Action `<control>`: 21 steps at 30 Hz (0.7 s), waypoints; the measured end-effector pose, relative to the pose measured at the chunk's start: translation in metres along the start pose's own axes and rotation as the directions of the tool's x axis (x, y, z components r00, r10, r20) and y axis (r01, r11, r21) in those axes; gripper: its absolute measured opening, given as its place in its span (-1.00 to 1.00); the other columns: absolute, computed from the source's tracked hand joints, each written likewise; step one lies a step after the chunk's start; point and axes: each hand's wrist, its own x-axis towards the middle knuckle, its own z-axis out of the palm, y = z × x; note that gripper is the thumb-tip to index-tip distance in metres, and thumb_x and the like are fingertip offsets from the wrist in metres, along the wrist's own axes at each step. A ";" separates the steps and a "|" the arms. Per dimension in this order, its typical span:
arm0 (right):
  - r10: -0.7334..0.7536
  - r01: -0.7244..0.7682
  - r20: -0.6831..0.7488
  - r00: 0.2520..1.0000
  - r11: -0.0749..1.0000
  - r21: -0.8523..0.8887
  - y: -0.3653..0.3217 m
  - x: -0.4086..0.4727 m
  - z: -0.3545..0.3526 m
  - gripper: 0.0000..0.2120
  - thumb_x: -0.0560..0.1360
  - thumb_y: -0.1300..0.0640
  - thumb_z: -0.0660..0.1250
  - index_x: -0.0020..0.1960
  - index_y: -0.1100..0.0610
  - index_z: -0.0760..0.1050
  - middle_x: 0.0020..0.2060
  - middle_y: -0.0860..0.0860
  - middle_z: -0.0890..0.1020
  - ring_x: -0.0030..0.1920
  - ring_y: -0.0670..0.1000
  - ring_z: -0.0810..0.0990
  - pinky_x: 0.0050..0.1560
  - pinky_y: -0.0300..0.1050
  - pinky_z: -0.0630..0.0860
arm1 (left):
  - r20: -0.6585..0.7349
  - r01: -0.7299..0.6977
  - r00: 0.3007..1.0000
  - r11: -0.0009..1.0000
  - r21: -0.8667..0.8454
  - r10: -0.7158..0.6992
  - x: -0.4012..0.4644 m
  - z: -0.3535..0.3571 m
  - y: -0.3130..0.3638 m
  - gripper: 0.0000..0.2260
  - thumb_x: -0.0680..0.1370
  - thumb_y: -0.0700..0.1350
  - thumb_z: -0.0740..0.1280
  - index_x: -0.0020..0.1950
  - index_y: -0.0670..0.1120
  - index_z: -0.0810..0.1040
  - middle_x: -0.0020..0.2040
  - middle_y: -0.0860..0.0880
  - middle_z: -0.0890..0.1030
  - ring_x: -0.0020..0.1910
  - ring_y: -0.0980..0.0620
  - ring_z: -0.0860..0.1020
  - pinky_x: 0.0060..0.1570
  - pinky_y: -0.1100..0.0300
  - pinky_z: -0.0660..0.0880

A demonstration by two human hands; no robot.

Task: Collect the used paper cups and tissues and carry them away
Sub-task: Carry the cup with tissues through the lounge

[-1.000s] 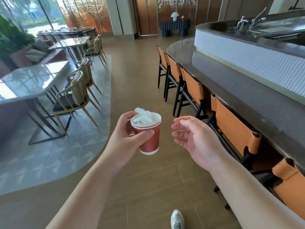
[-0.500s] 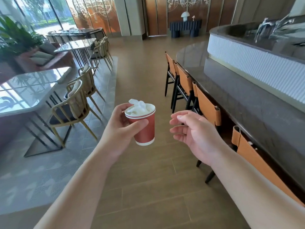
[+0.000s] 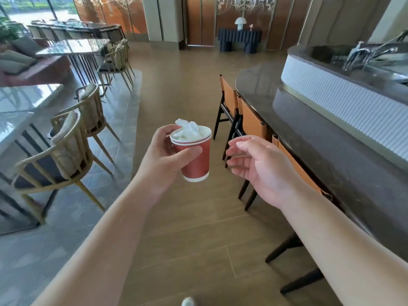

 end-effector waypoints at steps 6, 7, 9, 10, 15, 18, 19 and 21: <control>-0.019 0.021 -0.039 0.999 0.998 0.053 -0.017 0.121 0.041 -0.81 0.57 0.17 0.22 -0.03 0.10 0.62 -0.18 0.02 0.66 -0.19 -0.03 0.63 -0.12 -0.09 0.55 | 0.031 -0.041 0.999 0.999 0.003 0.041 0.133 -0.046 0.002 -0.40 0.21 0.02 0.58 0.22 0.07 0.50 -0.06 0.23 0.71 -0.05 0.24 0.66 -0.14 0.37 0.55; -0.016 0.017 -0.031 0.999 0.998 0.057 -0.017 0.138 0.048 -0.81 0.57 0.17 0.21 -0.02 0.11 0.62 -0.18 0.02 0.66 -0.19 -0.02 0.63 -0.12 -0.08 0.55 | 0.033 -0.046 0.998 0.999 0.009 0.046 0.149 -0.051 0.000 -0.41 0.23 0.01 0.58 0.22 0.07 0.50 -0.06 0.23 0.71 -0.05 0.24 0.66 -0.13 0.37 0.55; -0.004 0.005 -0.014 1.000 0.998 0.059 -0.016 0.171 0.062 -0.80 0.57 0.18 0.21 -0.01 0.12 0.61 -0.18 0.03 0.66 -0.19 -0.02 0.63 -0.11 -0.07 0.53 | 0.021 -0.051 0.998 0.999 0.016 0.051 0.179 -0.064 -0.005 -0.43 0.27 -0.07 0.59 0.23 0.05 0.50 -0.06 0.22 0.71 -0.05 0.23 0.66 -0.13 0.36 0.56; -0.001 0.002 -0.010 1.000 0.998 0.064 -0.017 0.188 0.068 -0.80 0.57 0.18 0.21 -0.01 0.12 0.61 -0.17 0.03 0.65 -0.19 -0.02 0.62 -0.11 -0.07 0.53 | 0.009 -0.051 0.999 0.999 0.014 0.051 0.193 -0.072 -0.009 -0.44 0.29 -0.11 0.58 0.25 0.03 0.49 -0.06 0.21 0.71 -0.05 0.22 0.66 -0.13 0.35 0.56; -0.027 0.024 0.031 0.999 0.996 0.086 -0.014 0.277 0.092 -0.81 0.57 0.17 0.21 -0.04 0.09 0.61 -0.20 0.00 0.66 -0.21 -0.04 0.63 -0.17 -0.14 0.54 | -0.071 -0.049 0.996 0.999 -0.002 0.049 0.271 -0.104 -0.025 -0.39 0.20 -0.02 0.59 0.21 0.05 0.48 -0.06 0.22 0.71 -0.04 0.24 0.64 -0.10 0.36 0.55; -0.020 0.014 0.049 0.999 0.994 0.112 -0.005 0.337 0.098 -0.82 0.57 0.17 0.21 -0.03 0.10 0.61 -0.21 -0.01 0.66 -0.20 -0.03 0.63 -0.17 -0.14 0.55 | -0.099 -0.045 0.994 0.999 0.017 0.046 0.322 -0.117 -0.040 -0.37 0.18 0.02 0.58 0.21 0.04 0.48 -0.07 0.21 0.71 -0.06 0.24 0.64 -0.12 0.38 0.54; -0.014 0.008 0.051 0.999 0.992 0.128 -0.002 0.360 0.100 -0.82 0.56 0.18 0.22 -0.04 0.10 0.61 -0.21 -0.01 0.66 -0.20 -0.03 0.62 -0.16 -0.13 0.54 | -0.102 -0.045 0.994 0.999 0.029 0.047 0.341 -0.121 -0.044 -0.37 0.19 0.02 0.58 0.21 0.04 0.48 -0.08 0.22 0.71 -0.07 0.24 0.64 -0.13 0.38 0.54; -0.008 -0.002 0.064 0.998 0.988 0.156 0.002 0.409 0.104 -0.82 0.56 0.18 0.22 -0.05 0.10 0.61 -0.21 0.01 0.66 -0.20 -0.02 0.62 -0.16 -0.12 0.54 | -0.112 -0.050 0.992 0.997 0.051 0.055 0.384 -0.129 -0.050 -0.37 0.19 0.03 0.58 0.22 0.02 0.48 -0.09 0.21 0.71 -0.09 0.23 0.64 -0.15 0.37 0.54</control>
